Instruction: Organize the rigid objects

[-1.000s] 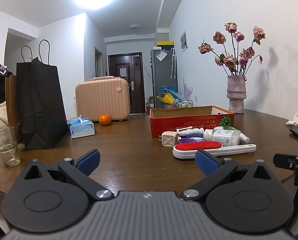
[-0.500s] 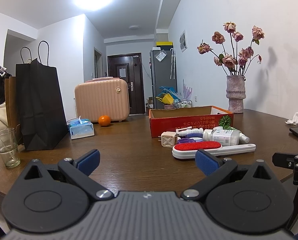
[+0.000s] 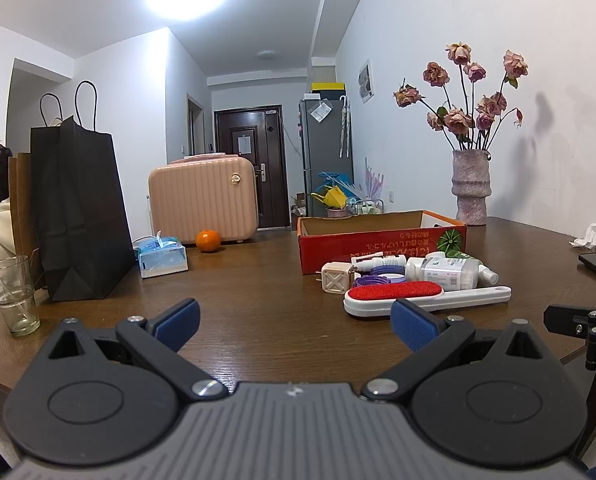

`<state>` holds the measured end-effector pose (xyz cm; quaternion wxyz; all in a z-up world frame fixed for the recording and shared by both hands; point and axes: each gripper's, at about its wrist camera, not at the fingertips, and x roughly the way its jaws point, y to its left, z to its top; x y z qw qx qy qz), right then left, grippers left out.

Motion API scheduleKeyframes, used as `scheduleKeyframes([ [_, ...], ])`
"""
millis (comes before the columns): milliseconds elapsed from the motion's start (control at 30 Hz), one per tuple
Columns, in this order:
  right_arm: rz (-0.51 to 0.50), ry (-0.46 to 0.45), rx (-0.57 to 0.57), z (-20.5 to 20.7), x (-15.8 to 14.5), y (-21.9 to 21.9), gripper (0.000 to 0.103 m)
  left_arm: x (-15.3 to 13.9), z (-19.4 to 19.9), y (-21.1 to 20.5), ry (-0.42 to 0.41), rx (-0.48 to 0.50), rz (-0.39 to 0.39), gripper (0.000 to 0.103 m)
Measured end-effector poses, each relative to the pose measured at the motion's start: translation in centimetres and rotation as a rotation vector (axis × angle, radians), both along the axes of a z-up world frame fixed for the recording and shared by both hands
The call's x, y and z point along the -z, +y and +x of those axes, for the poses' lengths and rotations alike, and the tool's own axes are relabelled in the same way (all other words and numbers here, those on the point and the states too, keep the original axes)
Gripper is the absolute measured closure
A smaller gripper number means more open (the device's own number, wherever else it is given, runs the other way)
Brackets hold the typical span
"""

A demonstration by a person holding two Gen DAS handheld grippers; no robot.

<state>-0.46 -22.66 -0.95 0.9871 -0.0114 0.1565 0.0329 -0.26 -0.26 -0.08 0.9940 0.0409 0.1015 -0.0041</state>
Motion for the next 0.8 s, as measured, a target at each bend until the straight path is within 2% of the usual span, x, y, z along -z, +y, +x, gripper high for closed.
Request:
scheduleKeyframes([
  [800, -0.009, 0.002, 0.001, 0.13, 0.12, -0.04, 0.000, 0.07, 0.13, 0.00, 0.003, -0.006, 0.006, 0.000],
])
